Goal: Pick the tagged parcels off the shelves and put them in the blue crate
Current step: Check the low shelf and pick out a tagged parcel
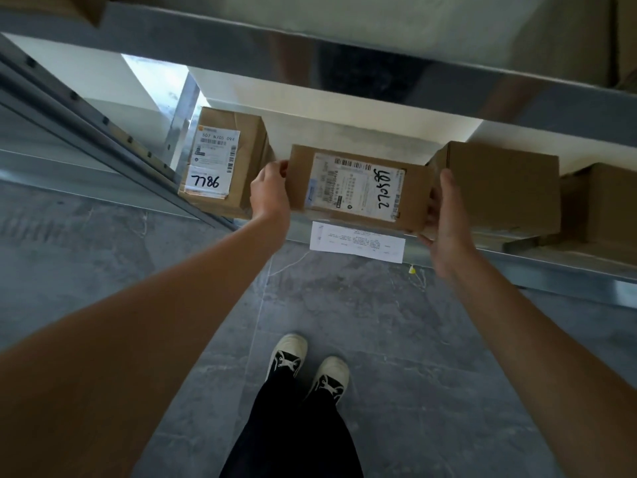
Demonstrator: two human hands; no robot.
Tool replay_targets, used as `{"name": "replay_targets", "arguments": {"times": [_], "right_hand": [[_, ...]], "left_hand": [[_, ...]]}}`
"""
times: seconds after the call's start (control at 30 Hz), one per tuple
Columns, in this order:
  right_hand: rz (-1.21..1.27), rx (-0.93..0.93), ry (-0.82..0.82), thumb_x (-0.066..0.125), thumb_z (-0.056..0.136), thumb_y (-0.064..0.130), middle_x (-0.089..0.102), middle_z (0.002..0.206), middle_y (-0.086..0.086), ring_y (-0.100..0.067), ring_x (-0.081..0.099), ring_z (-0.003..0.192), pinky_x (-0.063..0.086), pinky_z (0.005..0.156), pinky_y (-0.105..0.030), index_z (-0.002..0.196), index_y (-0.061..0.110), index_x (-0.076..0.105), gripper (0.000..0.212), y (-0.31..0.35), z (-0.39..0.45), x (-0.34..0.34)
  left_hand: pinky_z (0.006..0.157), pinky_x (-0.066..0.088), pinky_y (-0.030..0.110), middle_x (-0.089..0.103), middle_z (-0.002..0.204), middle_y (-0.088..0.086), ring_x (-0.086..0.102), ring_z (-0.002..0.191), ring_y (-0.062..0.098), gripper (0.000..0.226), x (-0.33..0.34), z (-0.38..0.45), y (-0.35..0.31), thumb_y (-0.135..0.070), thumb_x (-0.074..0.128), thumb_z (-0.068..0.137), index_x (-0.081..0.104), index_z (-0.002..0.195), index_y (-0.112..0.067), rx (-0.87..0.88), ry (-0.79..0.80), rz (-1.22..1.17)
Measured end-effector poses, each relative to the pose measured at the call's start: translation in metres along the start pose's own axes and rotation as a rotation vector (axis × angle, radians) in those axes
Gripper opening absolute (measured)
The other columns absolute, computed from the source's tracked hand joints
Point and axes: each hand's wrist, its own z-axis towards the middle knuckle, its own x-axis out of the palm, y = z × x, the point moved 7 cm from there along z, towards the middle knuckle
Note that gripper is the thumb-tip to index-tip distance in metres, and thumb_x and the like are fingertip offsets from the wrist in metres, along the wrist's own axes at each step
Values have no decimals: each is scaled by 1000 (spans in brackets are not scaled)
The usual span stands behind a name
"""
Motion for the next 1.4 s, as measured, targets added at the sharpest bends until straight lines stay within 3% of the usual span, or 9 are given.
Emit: {"name": "replay_targets", "arguments": {"times": [0.27, 0.57, 0.67, 0.83, 0.9, 1.07, 1.2, 1.3, 1.4], "right_hand": [[102, 57, 41, 50, 87, 65, 61, 120, 5, -14, 57, 111, 48, 97, -45, 130, 26, 53, 57, -6, -8, 2], [12, 19, 59, 52, 87, 62, 31, 156, 1, -19, 27, 144, 22, 119, -47, 142, 29, 44, 65, -18, 4, 23], [-5, 37, 50, 51, 88, 63, 35, 154, 1, -21, 30, 141, 22, 118, -45, 145, 26, 40, 69, -16, 9, 30], [2, 92, 84, 40, 100, 47, 44, 145, 1, -21, 34, 137, 23, 114, -39, 146, 20, 33, 54, -16, 19, 47], [4, 125, 73, 34, 104, 33, 55, 124, 10, -17, 38, 133, 24, 114, -36, 142, 22, 40, 40, -22, 26, 52], [-70, 84, -30, 32, 105, 26, 51, 128, 7, -14, 44, 124, 31, 114, -37, 146, 31, 39, 41, -32, 36, 52], [-183, 39, -66, 29, 105, 25, 53, 122, 6, -11, 45, 108, 35, 99, -30, 143, 27, 44, 40, -27, 33, 54], [-307, -26, -76, 31, 104, 22, 58, 125, -5, -20, 53, 107, 37, 88, -29, 134, 17, 52, 37, -12, 26, 52], [-365, -196, -209, 40, 100, 22, 57, 131, -9, -22, 54, 117, 39, 90, -28, 135, 10, 50, 38, 13, 17, 27]], "left_hand": [[82, 47, 30, 64, 94, 7, 56, 89, 19, 27, 4, 0, 8, -25, 36, 99, 60, 90, -15, -45, 60, 49], [68, 44, 17, 63, 111, 3, 62, 92, 13, 36, 17, 7, 8, -31, 33, 101, 62, 107, -11, 83, 149, 298], [63, 39, 12, 61, 93, -9, 56, 80, 4, 28, 17, 14, 3, -34, 32, 102, 58, 107, -23, 73, 152, 321], [67, 42, 17, 61, 119, 0, 58, 101, 14, 41, 15, 35, -1, -21, 30, 103, 45, 141, -20, 37, 208, 417], [65, 42, 18, 59, 126, 3, 56, 97, 14, 44, 14, 43, 0, -15, 30, 103, 39, 146, -22, 35, 225, 489], [84, 43, 27, 56, 133, 3, 56, 110, 18, 45, 15, 55, 5, -17, 30, 105, 35, 148, -28, 13, 246, 480], [73, 44, 21, 57, 127, 1, 55, 101, 14, 44, 14, 60, 4, -16, 32, 105, 37, 147, -27, 22, 256, 476], [84, 49, 28, 56, 129, 7, 57, 104, 19, 38, 19, 57, -13, -12, 31, 103, 44, 139, -16, 139, 193, 590], [75, 39, 7, 38, 147, 6, 41, 115, 5, 46, 30, 31, -39, -12, 35, 101, 34, 146, -15, 372, 102, 631]]}}
